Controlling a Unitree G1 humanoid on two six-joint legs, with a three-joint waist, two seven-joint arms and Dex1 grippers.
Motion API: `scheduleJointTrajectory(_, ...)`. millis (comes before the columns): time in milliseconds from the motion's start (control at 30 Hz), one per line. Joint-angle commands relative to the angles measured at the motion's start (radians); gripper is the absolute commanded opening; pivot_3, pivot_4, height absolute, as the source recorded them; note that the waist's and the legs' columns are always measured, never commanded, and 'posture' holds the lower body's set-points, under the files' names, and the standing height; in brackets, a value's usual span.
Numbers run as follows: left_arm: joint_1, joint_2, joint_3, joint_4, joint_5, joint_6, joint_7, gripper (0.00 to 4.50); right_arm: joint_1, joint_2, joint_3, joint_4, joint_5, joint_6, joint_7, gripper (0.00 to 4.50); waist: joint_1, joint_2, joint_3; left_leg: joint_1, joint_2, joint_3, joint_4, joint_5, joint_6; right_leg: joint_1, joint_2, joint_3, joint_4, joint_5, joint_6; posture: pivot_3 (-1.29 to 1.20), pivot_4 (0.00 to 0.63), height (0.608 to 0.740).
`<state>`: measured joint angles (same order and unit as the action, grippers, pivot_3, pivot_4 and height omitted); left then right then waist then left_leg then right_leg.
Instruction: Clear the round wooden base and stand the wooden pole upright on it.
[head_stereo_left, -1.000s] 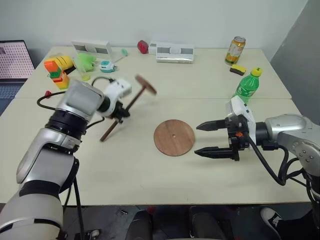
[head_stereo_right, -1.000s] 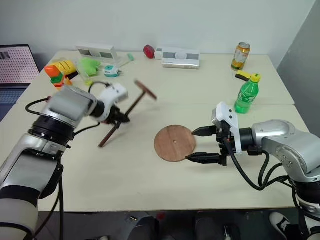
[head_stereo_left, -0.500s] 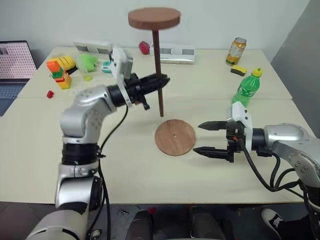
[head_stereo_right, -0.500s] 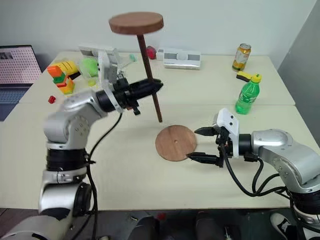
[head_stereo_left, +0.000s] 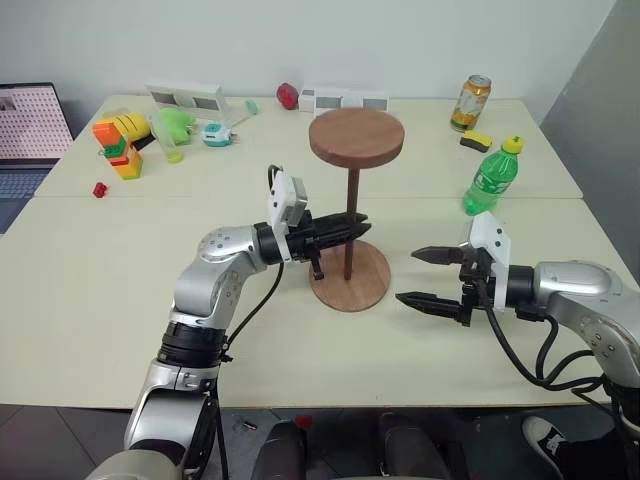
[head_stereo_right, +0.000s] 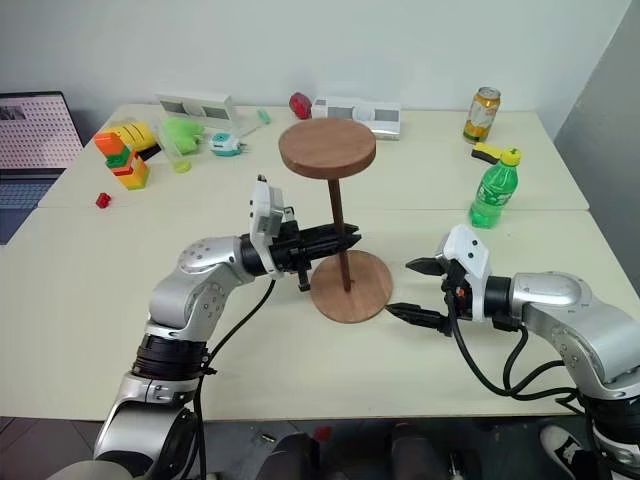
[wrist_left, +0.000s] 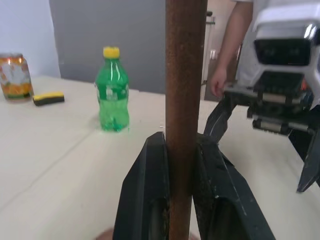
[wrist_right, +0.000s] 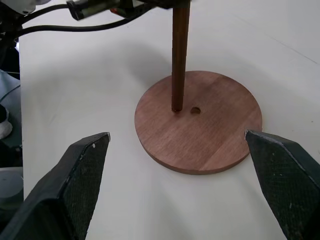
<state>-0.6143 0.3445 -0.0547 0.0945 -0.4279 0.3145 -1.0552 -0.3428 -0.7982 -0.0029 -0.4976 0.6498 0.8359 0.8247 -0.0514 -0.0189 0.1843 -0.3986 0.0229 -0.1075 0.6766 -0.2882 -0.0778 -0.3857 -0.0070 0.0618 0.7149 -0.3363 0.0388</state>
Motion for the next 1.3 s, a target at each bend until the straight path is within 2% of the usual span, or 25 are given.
scheduleJointTrajectory(33, -0.004, -0.033, -0.018, 0.030, 0.028, -0.077, 0.009, 0.28, -0.001, -0.001, -0.028, -0.039, 0.011, -0.004, -0.013, 4.50, 0.001, 0.000, 0.000, 0.000, 0.000, 0.000, 0.000, 0.000, 0.000, 0.000, 0.000, 0.000, 0.000, 0.000, 0.000, 0.00, 0.150, 0.740)
scheduleJointTrajectory(267, -0.005, -0.069, -0.033, 0.092, 0.059, -0.141, 0.029, 0.28, 0.014, -0.013, -0.055, -0.070, 0.036, 0.022, -0.028, 4.50, 0.007, 0.000, 0.000, 0.000, 0.000, 0.000, 0.000, 0.000, 0.000, 0.000, 0.000, 0.000, 0.000, 0.000, 0.000, 0.00, 0.150, 0.740)
scheduleJointTrajectory(567, -0.009, -0.046, -0.053, 0.147, 0.092, -0.196, 0.003, 0.28, 0.020, -0.019, -0.063, -0.084, 0.052, 0.036, -0.048, 4.50, 0.009, 0.000, -0.001, 0.001, 0.000, 0.000, 0.000, 0.000, 0.000, 0.002, 0.000, 0.000, 0.000, 0.000, 0.000, 0.00, 0.150, 0.740)
scheduleJointTrajectory(900, 0.017, -0.014, -0.061, 0.112, 0.076, -0.158, -0.017, 0.28, 0.001, -0.011, -0.050, -0.073, 0.047, 0.032, -0.052, 4.50, 0.008, 0.000, -0.001, 0.002, 0.000, 0.000, 0.000, 0.000, 0.000, 0.003, 0.000, 0.000, 0.000, 0.000, 0.000, 0.00, 0.150, 0.740)
scheduleJointTrajectory(1300, 0.024, -0.012, -0.077, 0.154, 0.101, -0.162, 0.005, 0.28, -0.002, 0.001, -0.034, -0.061, 0.031, 0.019, -0.055, 4.50, 0.006, 0.000, -0.001, 0.005, 0.000, -0.001, 0.000, -0.001, 0.001, 0.005, 0.001, 0.000, -0.001, 0.000, 0.000, 0.00, 0.150, 0.740)
